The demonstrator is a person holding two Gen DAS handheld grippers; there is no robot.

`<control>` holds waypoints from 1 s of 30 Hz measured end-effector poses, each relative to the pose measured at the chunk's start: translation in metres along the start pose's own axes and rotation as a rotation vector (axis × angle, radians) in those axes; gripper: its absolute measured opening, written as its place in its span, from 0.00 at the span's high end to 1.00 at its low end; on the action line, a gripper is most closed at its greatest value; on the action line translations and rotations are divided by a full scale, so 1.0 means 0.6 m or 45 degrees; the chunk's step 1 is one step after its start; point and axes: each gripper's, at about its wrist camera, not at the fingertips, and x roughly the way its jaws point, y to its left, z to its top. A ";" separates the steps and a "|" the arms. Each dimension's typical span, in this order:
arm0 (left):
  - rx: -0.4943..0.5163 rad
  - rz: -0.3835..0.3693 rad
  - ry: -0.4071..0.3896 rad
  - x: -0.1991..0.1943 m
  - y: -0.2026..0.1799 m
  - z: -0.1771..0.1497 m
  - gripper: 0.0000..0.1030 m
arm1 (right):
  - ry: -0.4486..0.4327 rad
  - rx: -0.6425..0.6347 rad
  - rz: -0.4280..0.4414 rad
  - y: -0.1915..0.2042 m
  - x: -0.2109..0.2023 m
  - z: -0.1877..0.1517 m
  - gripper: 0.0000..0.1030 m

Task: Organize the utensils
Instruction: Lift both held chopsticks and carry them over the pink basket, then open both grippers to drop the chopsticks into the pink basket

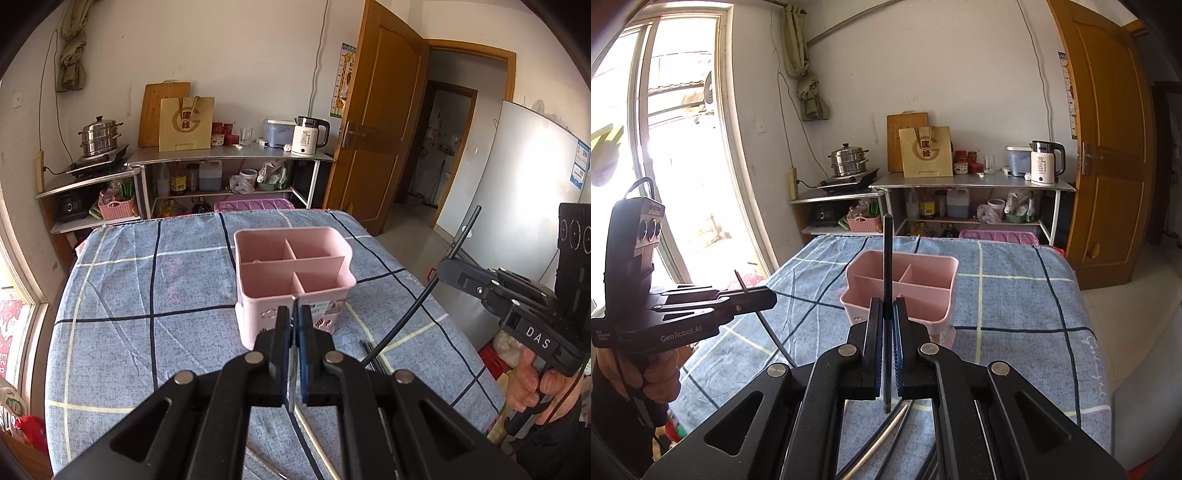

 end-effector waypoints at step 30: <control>-0.093 0.012 -0.034 0.141 0.064 0.120 0.95 | -0.040 0.057 0.007 -0.015 0.161 0.084 0.95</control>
